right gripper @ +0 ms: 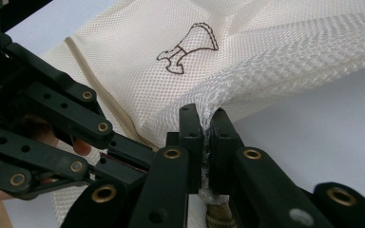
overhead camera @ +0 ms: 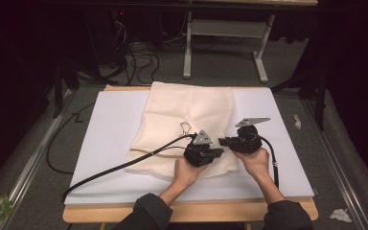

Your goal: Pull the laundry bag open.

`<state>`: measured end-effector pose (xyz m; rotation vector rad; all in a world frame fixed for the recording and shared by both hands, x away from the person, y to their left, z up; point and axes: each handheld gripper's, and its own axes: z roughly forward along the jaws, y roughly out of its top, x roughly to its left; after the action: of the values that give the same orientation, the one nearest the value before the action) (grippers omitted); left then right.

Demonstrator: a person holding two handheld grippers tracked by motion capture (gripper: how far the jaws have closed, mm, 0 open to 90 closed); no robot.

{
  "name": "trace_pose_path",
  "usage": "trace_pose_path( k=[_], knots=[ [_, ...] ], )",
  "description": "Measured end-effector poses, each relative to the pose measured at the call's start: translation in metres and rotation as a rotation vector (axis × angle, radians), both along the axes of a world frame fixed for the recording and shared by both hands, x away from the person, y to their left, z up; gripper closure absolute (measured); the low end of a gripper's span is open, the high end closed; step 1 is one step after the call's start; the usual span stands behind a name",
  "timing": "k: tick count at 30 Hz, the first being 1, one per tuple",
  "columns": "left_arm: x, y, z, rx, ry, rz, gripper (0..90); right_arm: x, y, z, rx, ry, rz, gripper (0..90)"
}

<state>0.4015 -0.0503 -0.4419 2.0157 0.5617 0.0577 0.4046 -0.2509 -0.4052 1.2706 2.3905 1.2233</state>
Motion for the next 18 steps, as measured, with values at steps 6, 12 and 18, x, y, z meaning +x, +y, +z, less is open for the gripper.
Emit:
trace_pose_path(
  k=[6, 12, 18],
  knots=[
    [-0.0009, 0.0020, 0.0021, 0.015, -0.005, -0.006, 87.0, -0.0009, -0.0012, -0.0002, -0.013, -0.002, 0.005, 88.4],
    [-0.0033, 0.0045, 0.0051, 0.034, -0.016, -0.016, 87.1, -0.0020, -0.0027, -0.0016, -0.009, 0.001, 0.011, 88.4],
    [-0.0050, 0.0063, 0.0070, 0.041, -0.023, -0.013, 87.1, -0.0032, -0.0035, -0.0027, -0.010, 0.005, 0.013, 88.5]
  ],
)
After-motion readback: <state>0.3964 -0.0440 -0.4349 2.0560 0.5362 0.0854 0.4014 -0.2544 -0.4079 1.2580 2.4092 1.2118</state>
